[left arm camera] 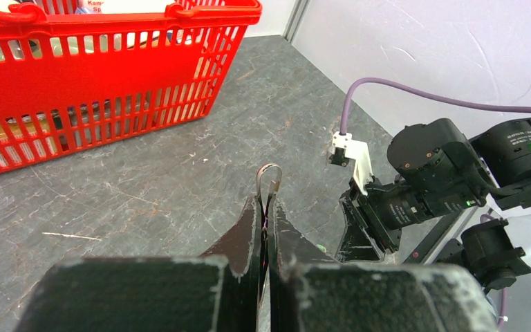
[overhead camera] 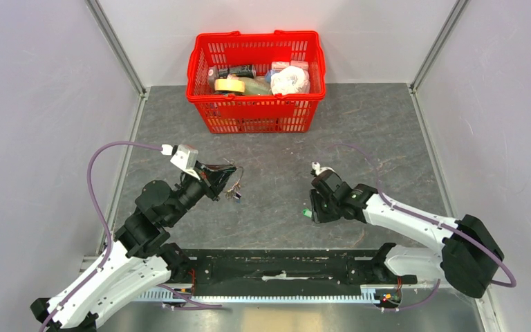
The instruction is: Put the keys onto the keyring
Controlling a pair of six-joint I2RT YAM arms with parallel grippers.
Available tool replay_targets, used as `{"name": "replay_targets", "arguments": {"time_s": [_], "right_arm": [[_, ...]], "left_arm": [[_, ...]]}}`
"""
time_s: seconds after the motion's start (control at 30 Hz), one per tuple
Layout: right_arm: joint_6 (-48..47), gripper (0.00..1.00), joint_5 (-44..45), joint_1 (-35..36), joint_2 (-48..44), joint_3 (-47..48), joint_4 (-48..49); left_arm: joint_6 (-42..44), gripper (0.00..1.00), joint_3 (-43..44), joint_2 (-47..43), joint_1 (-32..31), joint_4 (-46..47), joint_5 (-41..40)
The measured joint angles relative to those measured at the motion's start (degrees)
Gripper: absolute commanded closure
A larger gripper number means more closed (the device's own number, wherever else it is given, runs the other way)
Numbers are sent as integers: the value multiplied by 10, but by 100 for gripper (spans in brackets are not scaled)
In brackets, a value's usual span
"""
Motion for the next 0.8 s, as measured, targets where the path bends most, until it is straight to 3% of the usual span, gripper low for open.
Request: {"name": "replay_targets", "arguments": {"time_s": [0.2,0.53,0.8], "right_arm": [[-52,58,66,57,38,64,-29],[-72,58,145,84,133,97,-54],[-67,58,159,88,154,116,-66]], "left_arm": [[0,98,0,1,0,0,1],[0,98,0,1,0,0,11],[0,98,0,1,0,0,12]]}}
